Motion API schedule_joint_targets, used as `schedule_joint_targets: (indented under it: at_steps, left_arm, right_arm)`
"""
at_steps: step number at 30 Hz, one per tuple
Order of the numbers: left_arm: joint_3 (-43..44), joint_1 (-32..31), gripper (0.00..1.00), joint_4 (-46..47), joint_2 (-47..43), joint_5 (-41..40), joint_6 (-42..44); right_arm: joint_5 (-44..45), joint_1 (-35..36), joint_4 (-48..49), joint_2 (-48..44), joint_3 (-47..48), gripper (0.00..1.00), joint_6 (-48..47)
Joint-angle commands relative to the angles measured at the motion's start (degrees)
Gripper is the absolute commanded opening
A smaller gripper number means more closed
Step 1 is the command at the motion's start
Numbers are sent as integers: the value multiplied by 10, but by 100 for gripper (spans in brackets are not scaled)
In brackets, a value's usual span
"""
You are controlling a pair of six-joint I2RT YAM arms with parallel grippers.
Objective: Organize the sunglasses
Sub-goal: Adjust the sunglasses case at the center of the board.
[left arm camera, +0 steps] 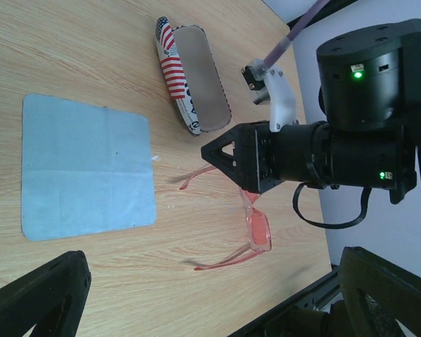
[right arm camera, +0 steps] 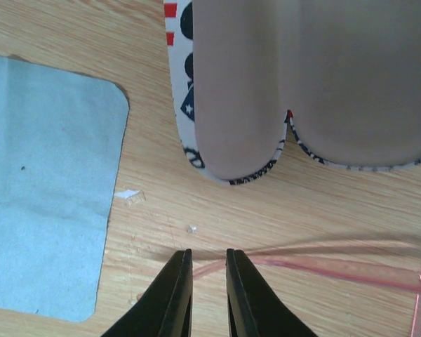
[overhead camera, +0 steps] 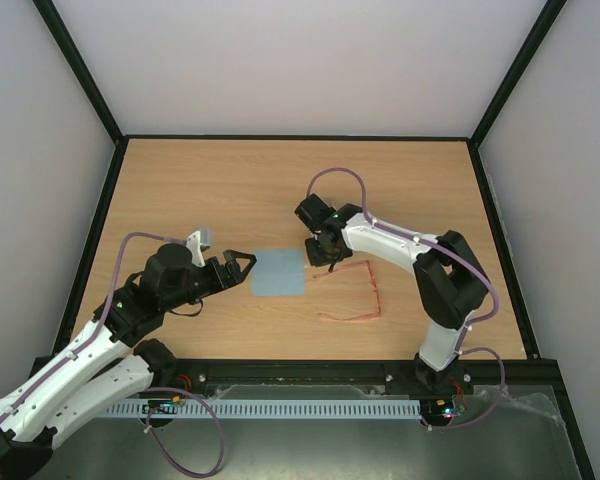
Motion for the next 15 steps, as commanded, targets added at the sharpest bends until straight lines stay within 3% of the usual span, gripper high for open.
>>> schedule_joint_targets:
  at_steps: [1,15]
  left_arm:
    - [-5,3,100,8,-1,6,0]
    - [-2,3,100,6,1,3,2]
  right_arm:
    - [12,3,-31,32,36,15,9]
    - [20,3,-32,100,116,14,12]
